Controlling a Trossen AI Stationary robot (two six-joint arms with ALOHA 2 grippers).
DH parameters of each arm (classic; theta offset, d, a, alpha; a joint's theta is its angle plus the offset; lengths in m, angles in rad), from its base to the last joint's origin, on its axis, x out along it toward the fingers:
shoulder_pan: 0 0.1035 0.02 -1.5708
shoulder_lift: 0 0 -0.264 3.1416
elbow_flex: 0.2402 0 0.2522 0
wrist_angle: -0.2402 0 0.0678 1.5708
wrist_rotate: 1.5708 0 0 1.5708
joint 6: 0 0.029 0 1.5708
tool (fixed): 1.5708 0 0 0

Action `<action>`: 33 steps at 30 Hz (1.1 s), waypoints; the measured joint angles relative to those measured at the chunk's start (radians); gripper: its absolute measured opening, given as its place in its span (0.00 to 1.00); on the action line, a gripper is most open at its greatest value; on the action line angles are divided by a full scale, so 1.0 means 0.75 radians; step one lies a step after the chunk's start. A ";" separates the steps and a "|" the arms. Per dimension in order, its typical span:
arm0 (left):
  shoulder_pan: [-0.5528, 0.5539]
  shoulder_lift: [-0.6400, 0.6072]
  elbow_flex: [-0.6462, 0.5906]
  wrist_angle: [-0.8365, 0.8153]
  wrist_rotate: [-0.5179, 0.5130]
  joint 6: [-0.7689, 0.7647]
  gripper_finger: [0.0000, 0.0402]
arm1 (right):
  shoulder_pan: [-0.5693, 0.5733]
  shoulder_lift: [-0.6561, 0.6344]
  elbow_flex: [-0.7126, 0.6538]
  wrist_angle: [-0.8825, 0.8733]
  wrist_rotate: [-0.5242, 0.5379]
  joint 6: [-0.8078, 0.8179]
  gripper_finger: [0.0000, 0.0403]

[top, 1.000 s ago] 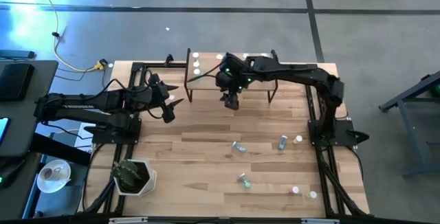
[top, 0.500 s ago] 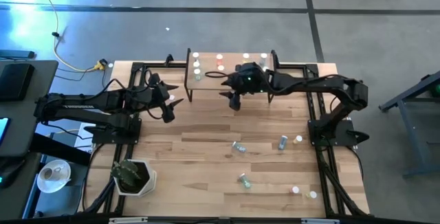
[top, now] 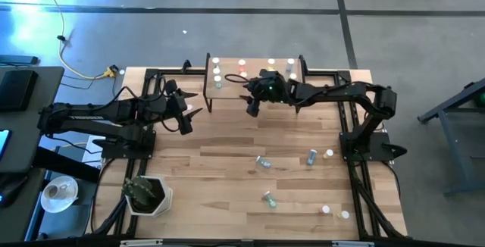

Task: Pick and place medicine bottles onto shelf by color
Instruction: Adjust the pink pill bottle on the shelf

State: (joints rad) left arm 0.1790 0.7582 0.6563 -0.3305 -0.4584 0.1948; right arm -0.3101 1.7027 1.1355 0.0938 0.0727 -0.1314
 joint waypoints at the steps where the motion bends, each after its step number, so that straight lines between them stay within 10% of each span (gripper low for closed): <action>1: 0.000 0.000 0.000 0.000 0.001 -0.001 0.60 | -0.005 -0.001 0.000 0.001 0.001 0.000 0.48; 33: 0.000 0.000 0.000 -0.001 -0.002 -0.021 0.60 | -0.063 -0.001 0.000 0.022 -0.059 0.060 0.48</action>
State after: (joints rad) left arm 0.1791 0.7582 0.6563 -0.3313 -0.4603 0.1790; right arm -0.3570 1.7023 1.1355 0.1101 0.0282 -0.0864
